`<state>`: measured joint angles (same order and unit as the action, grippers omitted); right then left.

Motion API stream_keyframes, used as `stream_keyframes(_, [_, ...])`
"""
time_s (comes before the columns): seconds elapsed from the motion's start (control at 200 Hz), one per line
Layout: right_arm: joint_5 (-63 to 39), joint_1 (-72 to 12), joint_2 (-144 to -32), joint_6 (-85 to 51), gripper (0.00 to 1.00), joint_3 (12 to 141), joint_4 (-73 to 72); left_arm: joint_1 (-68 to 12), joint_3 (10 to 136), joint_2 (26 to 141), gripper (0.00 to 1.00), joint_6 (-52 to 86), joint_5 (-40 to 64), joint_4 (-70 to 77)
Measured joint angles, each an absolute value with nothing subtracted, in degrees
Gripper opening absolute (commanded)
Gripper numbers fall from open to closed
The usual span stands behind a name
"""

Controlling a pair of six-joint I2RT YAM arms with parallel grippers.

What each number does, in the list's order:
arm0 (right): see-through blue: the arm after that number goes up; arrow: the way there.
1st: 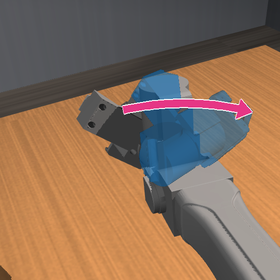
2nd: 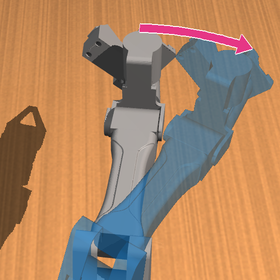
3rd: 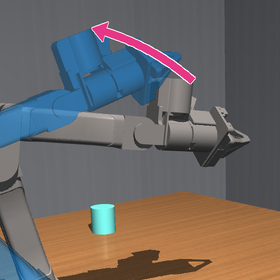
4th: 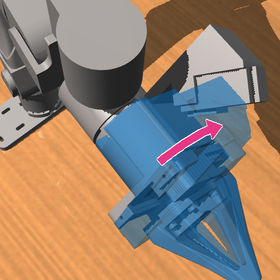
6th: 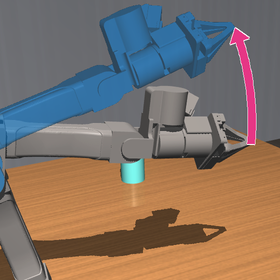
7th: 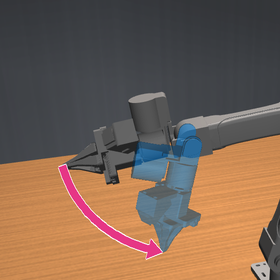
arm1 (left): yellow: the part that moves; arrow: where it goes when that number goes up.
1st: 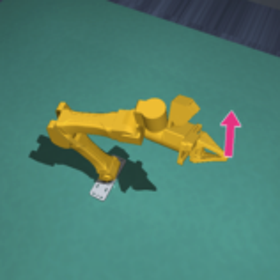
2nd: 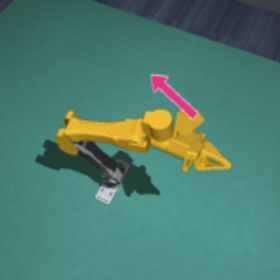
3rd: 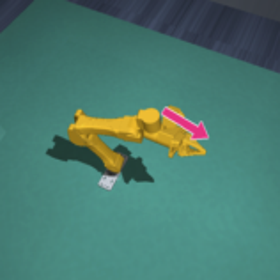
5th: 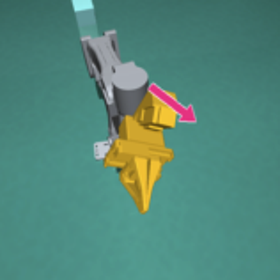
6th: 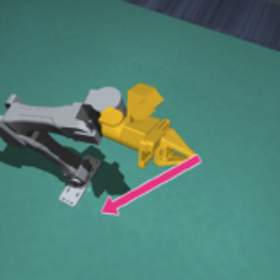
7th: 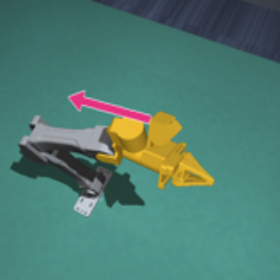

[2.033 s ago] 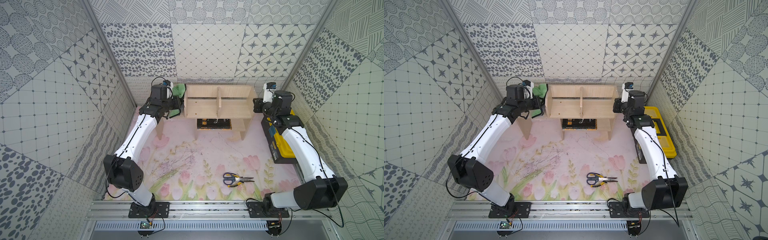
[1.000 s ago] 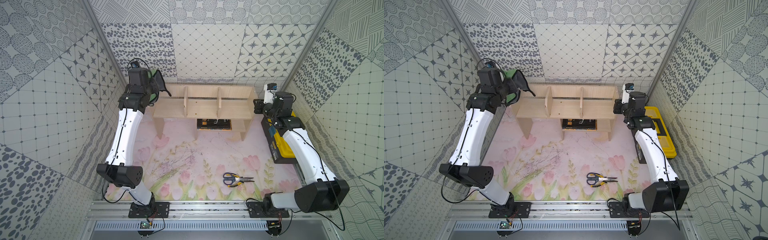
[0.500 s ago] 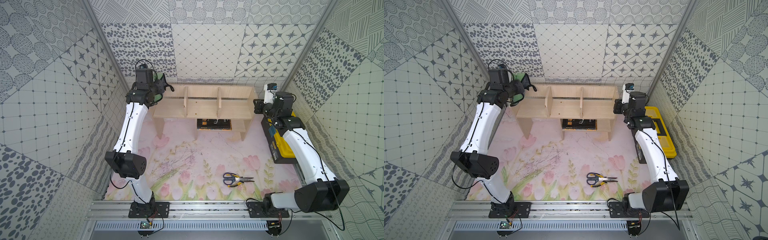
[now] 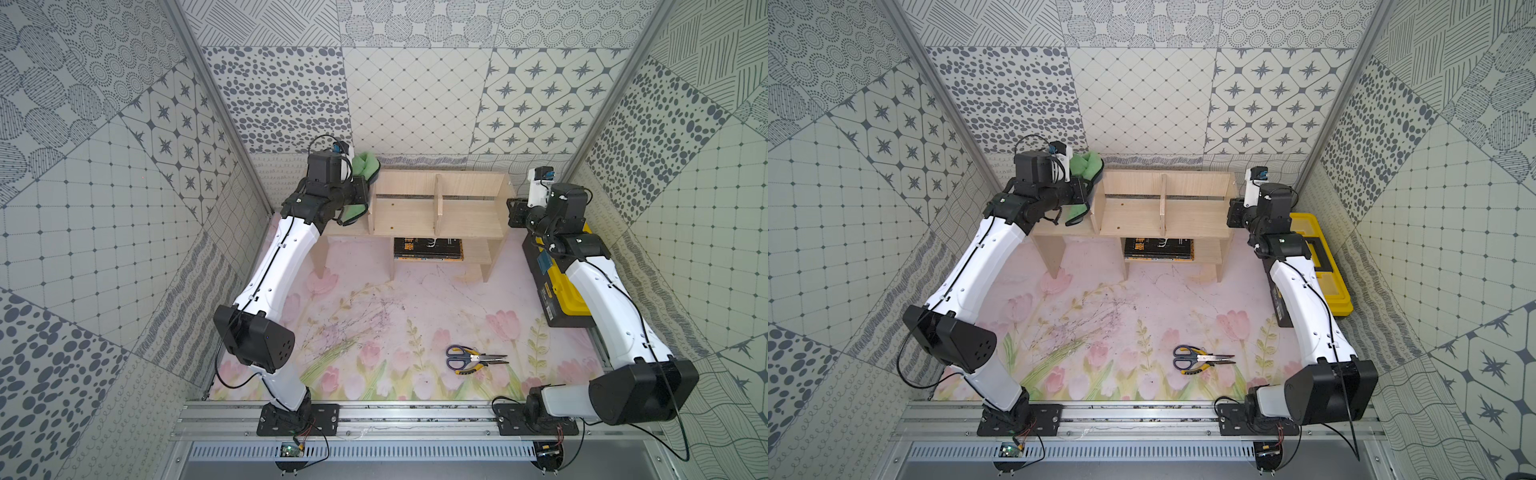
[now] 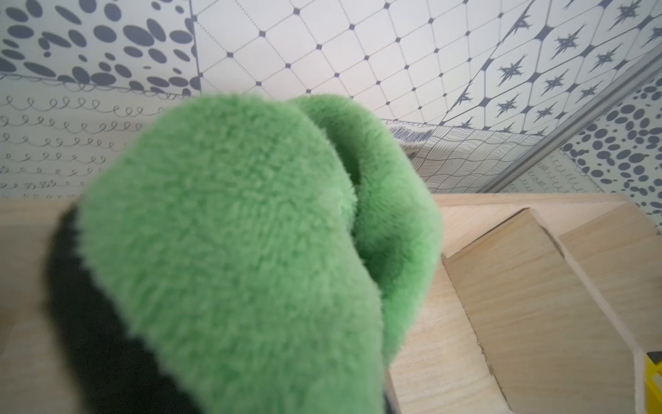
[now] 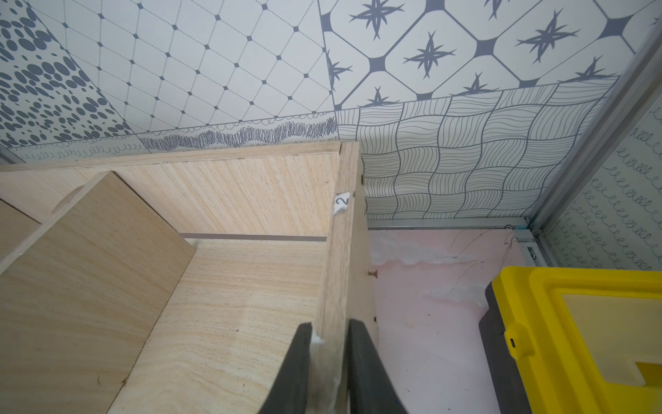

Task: Wipe the bookshelf clean with a cloth
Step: Wipe the dust from the shelf.

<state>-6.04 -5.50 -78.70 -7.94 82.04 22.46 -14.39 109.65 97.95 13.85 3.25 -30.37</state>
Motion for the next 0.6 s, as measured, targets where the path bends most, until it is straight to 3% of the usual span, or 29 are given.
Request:
stream_keyframes(0.235, [-6.09, -5.5, -78.7, -7.94, 0.0, 82.04, 22.46, -12.27, 92.25, 84.73, 0.0, 15.49, -2.13, -27.59])
stream_keyframes(0.6, [-6.11, -5.5, -78.65, -7.92, 0.0, 81.97, 22.41, -9.56, 88.88, 78.74, 0.0, 16.64, -3.92, -30.96])
